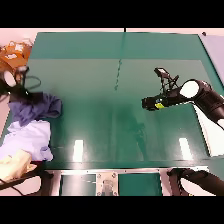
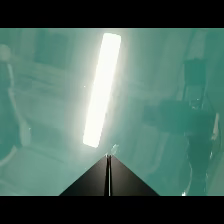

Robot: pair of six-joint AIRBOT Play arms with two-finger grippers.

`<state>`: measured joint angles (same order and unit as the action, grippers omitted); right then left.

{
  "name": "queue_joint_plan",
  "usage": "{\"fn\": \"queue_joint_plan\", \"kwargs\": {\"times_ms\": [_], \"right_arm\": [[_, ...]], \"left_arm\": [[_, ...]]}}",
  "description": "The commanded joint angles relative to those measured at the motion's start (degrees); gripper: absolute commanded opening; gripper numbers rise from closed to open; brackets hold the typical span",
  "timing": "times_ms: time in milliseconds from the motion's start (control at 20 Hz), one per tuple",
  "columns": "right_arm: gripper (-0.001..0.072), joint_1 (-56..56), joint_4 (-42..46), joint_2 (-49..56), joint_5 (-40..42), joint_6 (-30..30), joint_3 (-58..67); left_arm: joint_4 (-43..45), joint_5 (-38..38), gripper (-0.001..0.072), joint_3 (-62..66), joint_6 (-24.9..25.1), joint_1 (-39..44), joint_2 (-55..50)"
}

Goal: Fold the shirts.

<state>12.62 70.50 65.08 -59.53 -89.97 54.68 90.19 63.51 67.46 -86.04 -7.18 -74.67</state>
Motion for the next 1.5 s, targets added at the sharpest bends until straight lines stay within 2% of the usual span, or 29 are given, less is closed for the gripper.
{"fn": "queue_joint_plan", "kwargs": {"times_ms": [0, 150, 300, 450, 500, 550, 600, 700, 800, 850, 950, 1000, 1050, 1300, 1450], "right_arm": [[0.0015, 0.04, -2.21, 0.11, 1.22, 0.00, -0.02], [0.0015, 0.04, -5.40, 0.11, -1.29, 0.00, 0.00], [0.0015, -1.60, -5.03, 0.09, -5.51, 0.00, 1.90], [0.0015, -5.66, -5.07, 0.04, -7.10, 0.00, 5.84], [0.0015, -6.97, -5.07, 0.04, -7.10, 0.00, 7.17], [0.0015, -8.26, -5.07, 0.04, -7.10, 0.00, 8.28], [0.0015, -9.49, -5.07, 0.04, -7.06, 0.00, 9.16], [0.0043, -12.04, -5.07, 0.04, -7.26, 0.00, 10.21], [0.0347, -14.38, -5.03, 0.13, -8.28, 0.37, 10.16], [0.0406, -15.15, -5.05, 0.13, -8.33, 1.38, 9.92], [0.0417, -15.76, -4.98, 0.13, -8.22, 2.84, 8.94], [0.0459, -15.82, -4.98, 0.26, -7.34, 2.82, 7.91], [0.0464, -15.82, -5.01, 0.76, -6.56, 2.80, 7.02], [0.0475, -15.82, -7.34, 9.44, -1.99, 3.39, 6.03], [0.0475, -15.82, -13.68, 17.84, -0.28, 6.58, 9.22]], "left_arm": [[-8.85, 4.04, 0.0019, 11.19, 2.93, 7.58, 5.29], [-15.87, 2.10, 0.0019, 17.44, 3.61, 19.87, 6.08], [-17.33, -4.61, 0.0019, 17.70, 2.84, 32.13, 4.79], [-21.66, -4.85, 0.0022, 17.11, 1.88, 39.69, -1.01], [-24.22, -4.94, 0.0126, 16.87, 2.10, 41.20, -3.19], [-26.40, -4.79, 0.0477, 16.87, 2.03, 42.21, -5.38], [-28.98, -4.04, 0.0633, 16.87, 2.05, 42.49, -7.28], [-29.46, -2.23, 0.0634, 16.92, 2.12, 41.59, -8.57], [-27.85, 0.85, 0.0634, 18.10, 2.10, 38.05, -8.35], [-27.15, 2.45, 0.0634, 18.51, 2.05, 35.41, -8.28], [-26.77, 3.58, 0.0633, 17.86, 1.31, 30.27, -8.50], [-26.32, 3.02, 0.0633, 16.57, 0.24, 27.67, -8.61], [-26.12, 1.29, 0.0634, 14.43, -0.57, 25.27, -8.63], [-26.80, -10.97, 0.0632, 5.20, -1.57, 19.19, -12.13], [-35.17, -19.54, 0.0613, 5.33, 0.57, 19.21, -18.34]]}}
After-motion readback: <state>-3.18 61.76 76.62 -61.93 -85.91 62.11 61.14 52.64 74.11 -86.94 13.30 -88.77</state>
